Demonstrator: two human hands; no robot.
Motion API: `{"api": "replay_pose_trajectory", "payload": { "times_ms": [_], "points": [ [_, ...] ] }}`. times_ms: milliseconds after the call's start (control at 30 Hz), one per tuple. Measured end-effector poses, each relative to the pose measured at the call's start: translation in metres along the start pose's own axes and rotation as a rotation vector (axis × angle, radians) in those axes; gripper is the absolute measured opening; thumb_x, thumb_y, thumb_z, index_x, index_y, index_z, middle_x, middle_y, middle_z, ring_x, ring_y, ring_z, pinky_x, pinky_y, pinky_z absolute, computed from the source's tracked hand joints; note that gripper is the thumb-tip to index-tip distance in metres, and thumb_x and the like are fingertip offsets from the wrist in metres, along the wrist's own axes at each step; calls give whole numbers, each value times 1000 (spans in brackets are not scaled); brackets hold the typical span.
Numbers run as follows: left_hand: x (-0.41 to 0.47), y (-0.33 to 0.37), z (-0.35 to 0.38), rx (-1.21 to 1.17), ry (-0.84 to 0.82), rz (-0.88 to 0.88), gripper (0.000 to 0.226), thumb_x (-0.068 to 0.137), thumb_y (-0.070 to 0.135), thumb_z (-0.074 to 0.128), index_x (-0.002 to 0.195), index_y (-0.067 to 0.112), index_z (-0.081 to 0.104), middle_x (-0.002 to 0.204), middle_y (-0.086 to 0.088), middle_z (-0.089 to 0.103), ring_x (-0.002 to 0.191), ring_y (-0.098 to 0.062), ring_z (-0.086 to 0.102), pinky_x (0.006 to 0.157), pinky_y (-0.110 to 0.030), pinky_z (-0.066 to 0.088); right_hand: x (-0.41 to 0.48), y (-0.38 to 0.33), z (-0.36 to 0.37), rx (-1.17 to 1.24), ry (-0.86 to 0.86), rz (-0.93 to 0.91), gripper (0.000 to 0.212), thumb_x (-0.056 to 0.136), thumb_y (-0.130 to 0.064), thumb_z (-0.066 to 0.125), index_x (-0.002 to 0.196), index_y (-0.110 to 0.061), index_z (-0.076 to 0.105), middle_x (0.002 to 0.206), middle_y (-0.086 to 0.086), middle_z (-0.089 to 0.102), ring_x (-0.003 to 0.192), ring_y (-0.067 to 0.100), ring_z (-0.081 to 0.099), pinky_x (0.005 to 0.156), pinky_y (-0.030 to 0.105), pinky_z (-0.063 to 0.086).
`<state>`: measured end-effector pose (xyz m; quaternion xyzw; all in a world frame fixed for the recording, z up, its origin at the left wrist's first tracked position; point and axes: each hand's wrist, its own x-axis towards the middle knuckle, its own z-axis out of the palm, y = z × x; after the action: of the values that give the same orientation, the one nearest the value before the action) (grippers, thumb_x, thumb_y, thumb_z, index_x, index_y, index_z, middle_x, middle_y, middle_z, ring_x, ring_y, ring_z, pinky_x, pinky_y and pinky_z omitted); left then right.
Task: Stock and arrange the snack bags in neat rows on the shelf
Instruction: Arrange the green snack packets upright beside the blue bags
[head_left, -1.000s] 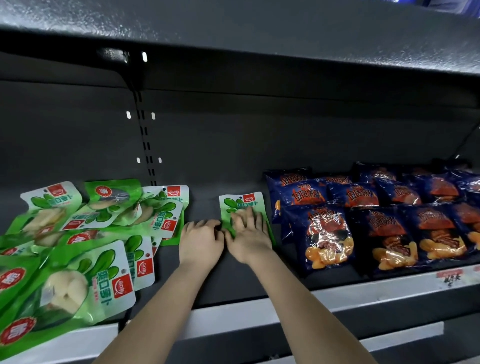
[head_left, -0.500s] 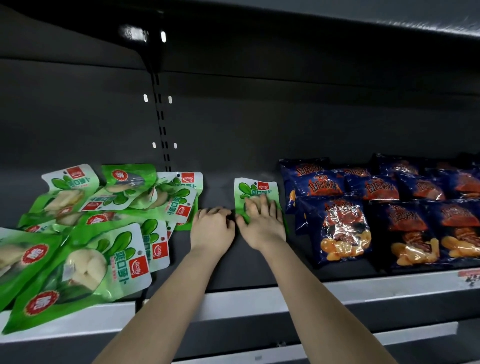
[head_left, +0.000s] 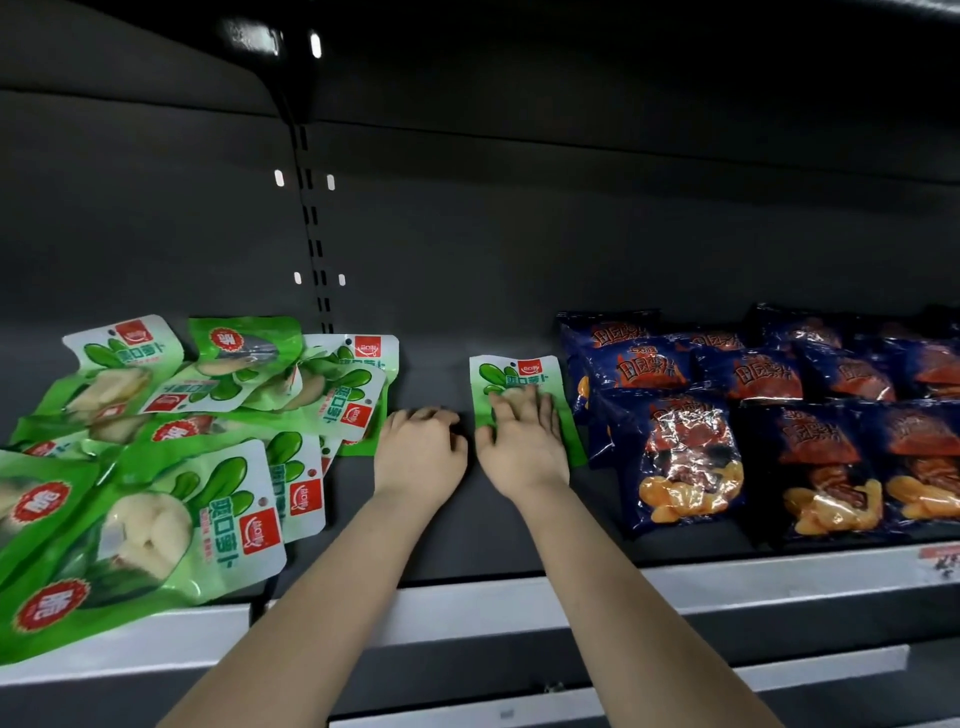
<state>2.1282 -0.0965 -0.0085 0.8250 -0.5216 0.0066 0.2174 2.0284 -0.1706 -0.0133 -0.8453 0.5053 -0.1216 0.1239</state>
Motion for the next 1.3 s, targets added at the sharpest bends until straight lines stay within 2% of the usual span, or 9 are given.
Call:
{"api": "replay_pose_trajectory", "payload": {
  "times_ms": [100,267,600,767,933,1000,1133,1200,1300],
  "points": [
    [-2,3,3,70,-42,25,42,91,27,43,131,21,51,138,-2,50,126,-26,42,109,-32,27,-2,-1,-1,9,18,-13,53,97,-32,35,149,-25,27,160,16,2,147,33,-2,119,39,-2],
    [-4,2,4,103,-90,46,45,95,27,35,139,19,41,150,-4,36,138,-25,31,115,-35,18,-6,-2,-2,17,146,-119,50,95,-29,40,144,-18,39,158,12,18,147,25,7,118,40,-5],
    [-14,-7,-3,-10,-98,94,44,96,23,35,138,16,44,149,-4,38,139,-23,31,115,-31,18,-12,-3,-11,78,184,-141,44,95,-24,44,139,-15,47,155,12,23,145,27,15,117,41,-5],
    [-15,-8,-2,-18,-94,87,43,96,24,37,136,14,47,146,-7,42,137,-24,33,115,-32,22,-16,-7,-13,85,225,-231,40,95,-19,46,133,-13,53,154,11,27,144,25,18,117,41,-3],
    [-18,-4,-8,-63,-83,63,38,95,21,38,126,8,55,131,-12,55,127,-29,44,108,-34,32,-20,-13,-11,58,183,-289,39,96,-19,45,133,-13,54,153,10,28,142,28,20,119,43,3],
    [-19,-2,-9,-73,-68,61,35,95,19,38,121,5,57,124,-14,58,120,-31,48,103,-34,35,-22,-15,-12,57,191,-296,38,96,-20,44,133,-14,53,153,9,28,141,30,21,118,43,5],
    [-10,-12,-28,65,-7,155,39,96,20,38,130,5,50,140,-14,47,134,-28,36,113,-31,17,-16,-28,-18,36,164,-317,39,98,-23,41,136,-17,48,154,8,25,141,27,21,118,41,3],
    [-1,-24,-50,119,82,196,41,94,19,41,133,9,50,143,-10,44,136,-26,33,114,-30,13,-7,-41,-20,102,186,-318,40,98,-24,41,137,-17,47,155,8,25,143,24,22,118,41,2],
    [7,-53,-91,190,246,195,39,90,19,45,127,14,56,138,-6,50,131,-27,38,114,-37,16,-1,-68,-24,204,193,-322,41,97,-23,42,138,-16,45,155,9,25,143,23,23,118,41,3]
  ]
}}
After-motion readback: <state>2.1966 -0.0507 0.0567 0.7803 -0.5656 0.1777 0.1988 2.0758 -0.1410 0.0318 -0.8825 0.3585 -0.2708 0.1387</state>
